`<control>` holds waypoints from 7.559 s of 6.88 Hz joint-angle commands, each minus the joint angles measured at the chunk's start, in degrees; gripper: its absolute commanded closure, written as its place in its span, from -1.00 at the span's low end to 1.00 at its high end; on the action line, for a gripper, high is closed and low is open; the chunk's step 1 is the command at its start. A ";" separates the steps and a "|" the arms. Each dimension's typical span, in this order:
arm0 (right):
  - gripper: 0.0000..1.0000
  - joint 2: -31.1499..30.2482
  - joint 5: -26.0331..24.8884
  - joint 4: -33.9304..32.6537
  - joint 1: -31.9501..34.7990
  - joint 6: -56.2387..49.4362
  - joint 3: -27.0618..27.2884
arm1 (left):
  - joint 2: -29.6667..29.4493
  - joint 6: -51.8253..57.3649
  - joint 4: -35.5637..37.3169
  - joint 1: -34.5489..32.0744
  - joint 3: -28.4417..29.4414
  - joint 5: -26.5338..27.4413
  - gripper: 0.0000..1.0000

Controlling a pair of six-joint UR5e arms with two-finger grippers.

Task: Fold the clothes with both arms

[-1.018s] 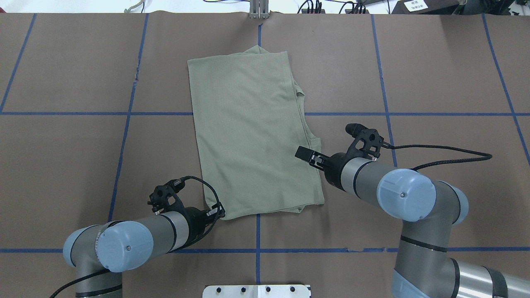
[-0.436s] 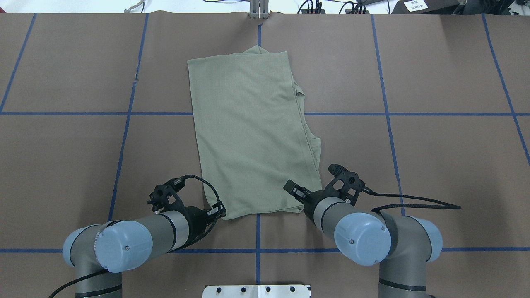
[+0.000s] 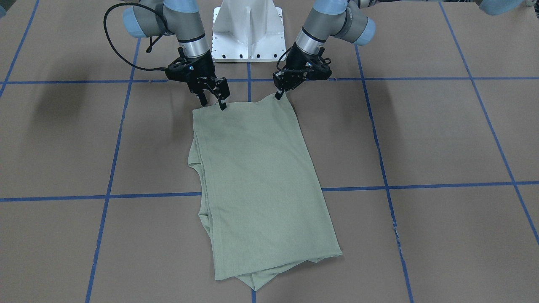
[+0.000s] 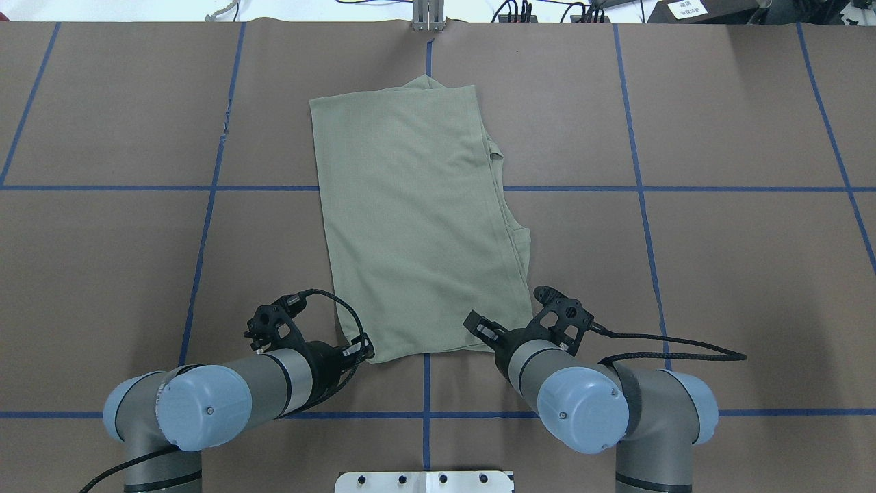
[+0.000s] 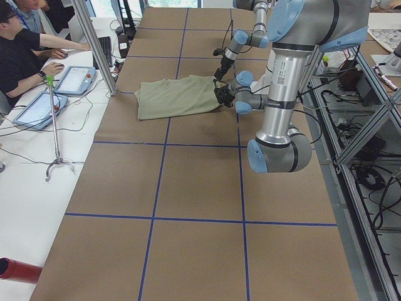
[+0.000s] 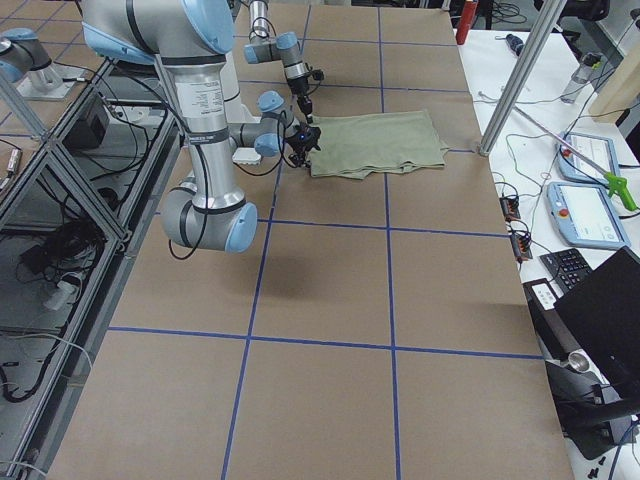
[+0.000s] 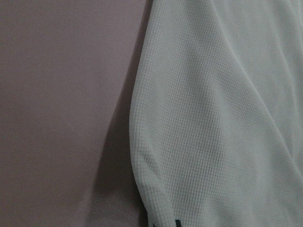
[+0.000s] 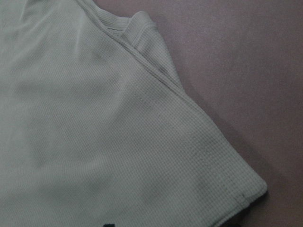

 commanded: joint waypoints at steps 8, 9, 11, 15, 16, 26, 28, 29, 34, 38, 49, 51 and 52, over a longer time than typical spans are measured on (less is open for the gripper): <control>-0.79 2.04 0.91 -4.78 2.29 -3.72 -0.74 | 0.07 0.10 0.00 0.00 0.07 0.00 1.00; -0.78 3.97 0.65 -4.69 2.46 -4.24 -3.10 | 0.07 0.10 -0.09 0.09 -0.02 0.00 1.00; -0.78 4.87 0.73 -4.78 2.64 -4.33 -4.35 | 0.07 0.10 -0.09 0.09 -0.02 0.00 1.00; 0.75 5.13 0.56 -4.69 2.73 -3.64 -3.74 | 0.07 0.10 -0.09 0.09 0.07 0.09 1.00; 1.00 4.70 0.38 -4.69 2.73 -3.46 -3.56 | -0.01 0.10 -0.09 0.09 0.07 0.09 1.00; 1.00 7.57 -0.67 -36.66 -3.43 3.93 25.00 | -1.40 10.12 28.34 -7.28 -29.27 -16.59 1.00; 1.00 10.03 -0.50 -36.16 0.06 0.79 20.11 | -5.09 16.31 29.62 -11.31 -23.09 -16.52 1.00; 1.00 12.84 -0.32 -34.59 2.87 -0.98 15.30 | -8.33 18.79 28.92 -14.12 -16.43 -16.52 1.00; 1.00 21.11 1.42 -21.50 12.20 -6.43 -8.52 | -12.92 28.54 20.93 -23.01 3.28 -16.52 1.00; 1.00 22.97 5.46 -13.39 17.56 -9.25 -19.03 | -16.70 31.20 13.71 -25.30 14.21 -16.44 1.00; -1.00 28.07 13.67 -13.57 18.64 -32.79 -25.51 | -15.22 46.68 13.54 -29.18 13.52 -19.34 -1.00; -0.97 28.16 11.28 -13.30 18.20 -33.25 -28.52 | -15.04 46.68 13.54 -29.09 13.43 -19.34 -1.00; -0.37 28.16 11.19 -13.30 18.20 -33.08 -28.87 | -14.78 46.68 13.54 -29.09 13.34 -19.25 -1.00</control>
